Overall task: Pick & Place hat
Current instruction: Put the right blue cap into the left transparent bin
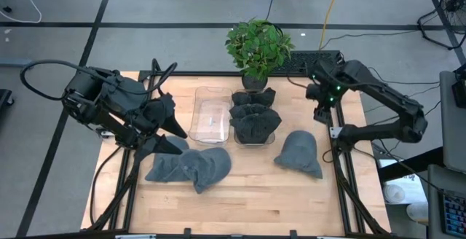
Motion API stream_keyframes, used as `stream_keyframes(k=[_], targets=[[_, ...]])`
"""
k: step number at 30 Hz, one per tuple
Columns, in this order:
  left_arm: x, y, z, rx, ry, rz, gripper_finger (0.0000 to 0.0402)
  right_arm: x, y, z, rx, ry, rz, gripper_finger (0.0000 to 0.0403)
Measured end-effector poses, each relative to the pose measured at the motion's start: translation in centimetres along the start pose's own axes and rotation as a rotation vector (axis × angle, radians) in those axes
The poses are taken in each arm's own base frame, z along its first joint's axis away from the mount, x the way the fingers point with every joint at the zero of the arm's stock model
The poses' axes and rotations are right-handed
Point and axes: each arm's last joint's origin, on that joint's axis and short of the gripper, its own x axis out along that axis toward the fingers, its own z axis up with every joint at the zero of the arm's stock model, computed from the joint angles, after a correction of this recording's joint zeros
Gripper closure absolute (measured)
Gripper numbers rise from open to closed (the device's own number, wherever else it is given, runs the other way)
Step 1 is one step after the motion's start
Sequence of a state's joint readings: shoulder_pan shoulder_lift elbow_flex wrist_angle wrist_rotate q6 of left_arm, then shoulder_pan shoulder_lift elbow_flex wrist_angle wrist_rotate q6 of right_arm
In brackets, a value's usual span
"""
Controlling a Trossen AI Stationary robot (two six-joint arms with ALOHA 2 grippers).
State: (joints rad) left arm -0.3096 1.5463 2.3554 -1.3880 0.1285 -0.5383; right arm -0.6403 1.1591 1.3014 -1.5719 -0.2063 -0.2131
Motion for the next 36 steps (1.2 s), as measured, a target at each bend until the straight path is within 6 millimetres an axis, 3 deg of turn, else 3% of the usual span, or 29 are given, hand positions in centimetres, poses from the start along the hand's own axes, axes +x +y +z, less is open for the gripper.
stream_keyframes(k=[6, 13, 25, 36], targets=[[0.0, 0.0, 0.0, 0.006, 0.006, -0.010, 0.0133, -0.2, -2.8, -0.2, 0.026, -0.023, 0.028, 0.0163], [0.0, 0.0, 0.0, 0.027, 0.003, -0.004, 0.0133, 2.5, -5.8, 0.0, 0.077, 0.043, 0.142, 0.0163], [0.0, 0.0, 0.0, 0.041, 0.002, -0.003, 0.0133, 8.4, -7.9, -0.4, 0.138, 0.121, 0.347, 0.0175], [0.0, -0.1, 0.0, 0.041, 0.012, -0.021, 0.0133, 11.4, -9.0, -0.3, 0.174, 0.157, 0.375, 0.0172]])
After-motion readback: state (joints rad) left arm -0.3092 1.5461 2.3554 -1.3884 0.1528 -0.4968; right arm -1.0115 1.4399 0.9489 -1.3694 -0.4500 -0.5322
